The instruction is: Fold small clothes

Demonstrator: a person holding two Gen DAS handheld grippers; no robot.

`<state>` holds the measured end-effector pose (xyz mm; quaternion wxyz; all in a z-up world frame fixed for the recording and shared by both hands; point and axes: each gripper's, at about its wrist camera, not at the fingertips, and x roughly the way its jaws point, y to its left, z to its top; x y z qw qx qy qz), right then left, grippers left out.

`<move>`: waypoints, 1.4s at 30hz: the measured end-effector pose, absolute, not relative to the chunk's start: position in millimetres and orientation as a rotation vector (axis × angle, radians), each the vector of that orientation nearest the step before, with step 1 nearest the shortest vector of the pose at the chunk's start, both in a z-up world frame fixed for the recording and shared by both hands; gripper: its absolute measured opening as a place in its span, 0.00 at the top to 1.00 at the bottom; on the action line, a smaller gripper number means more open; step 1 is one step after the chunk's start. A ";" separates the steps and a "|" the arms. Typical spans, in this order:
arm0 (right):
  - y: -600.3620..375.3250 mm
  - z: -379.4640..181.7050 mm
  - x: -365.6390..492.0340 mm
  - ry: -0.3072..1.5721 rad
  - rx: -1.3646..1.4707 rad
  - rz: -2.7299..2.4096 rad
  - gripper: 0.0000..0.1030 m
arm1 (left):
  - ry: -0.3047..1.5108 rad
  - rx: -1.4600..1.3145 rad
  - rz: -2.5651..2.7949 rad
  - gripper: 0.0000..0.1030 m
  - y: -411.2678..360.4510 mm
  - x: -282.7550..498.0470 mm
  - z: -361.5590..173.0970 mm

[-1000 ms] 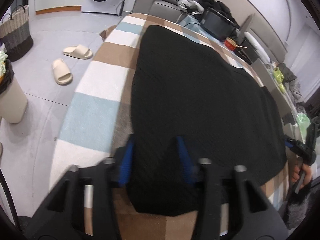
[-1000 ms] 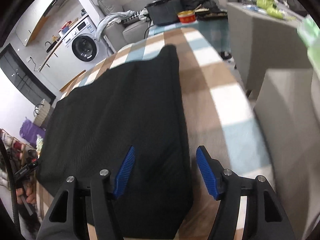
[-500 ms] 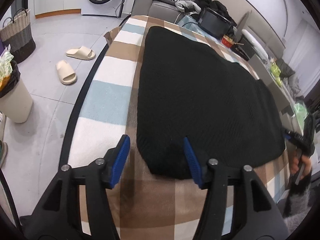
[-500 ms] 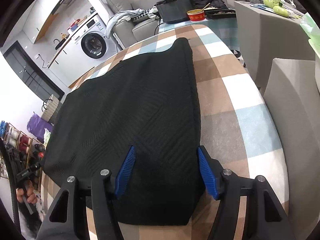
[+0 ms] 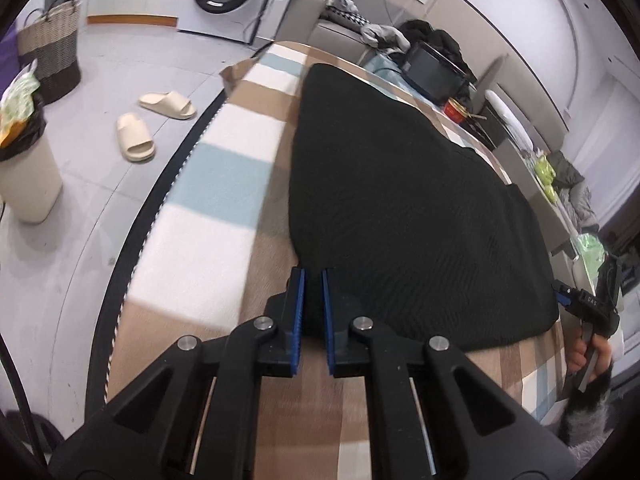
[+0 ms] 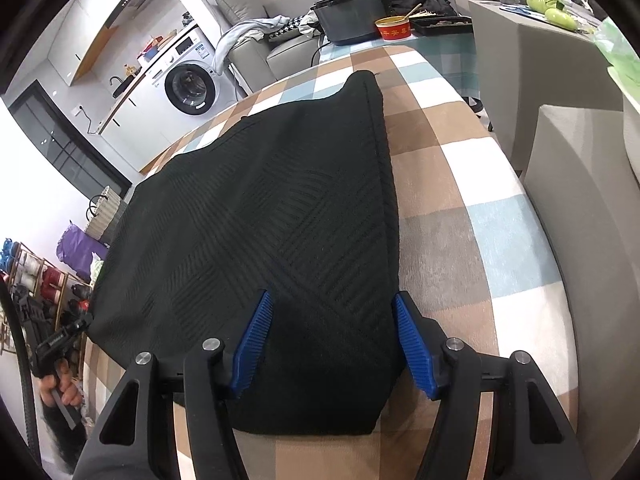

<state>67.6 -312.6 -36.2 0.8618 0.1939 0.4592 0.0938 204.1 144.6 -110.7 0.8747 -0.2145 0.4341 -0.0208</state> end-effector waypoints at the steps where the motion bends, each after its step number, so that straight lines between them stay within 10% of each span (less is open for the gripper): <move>1: -313.7 -36.1 65.5 0.963 0.418 0.201 0.38 | 0.903 -0.457 -0.037 0.94 145.8 200.5 -110.6; 7: -316.0 -37.5 61.7 0.952 0.439 0.232 0.42 | 0.910 -0.450 0.016 0.94 139.6 195.9 -107.8; 14: -297.4 -24.4 63.1 0.924 0.359 0.262 0.93 | 0.916 -0.406 0.051 0.93 132.4 195.0 -105.4; 22: -290.4 -18.9 54.1 0.990 0.149 0.083 0.94 | 0.924 -0.366 0.063 0.90 129.7 197.1 -104.8; 25: -287.3 -17.2 52.6 0.982 0.132 0.033 0.90 | 0.928 -0.365 0.071 0.89 129.3 199.0 -104.0; 27: -284.9 -7.4 50.1 0.942 0.176 0.067 0.63 | 0.930 -0.353 0.087 0.84 128.8 198.5 -100.9; 33: -272.2 10.8 45.1 0.886 0.238 0.139 0.36 | 0.928 -0.406 0.138 0.45 135.5 189.3 -91.5; 42: -283.1 -8.1 19.7 0.970 0.370 0.028 0.32 | 0.928 -0.683 0.095 0.39 142.7 168.2 -104.5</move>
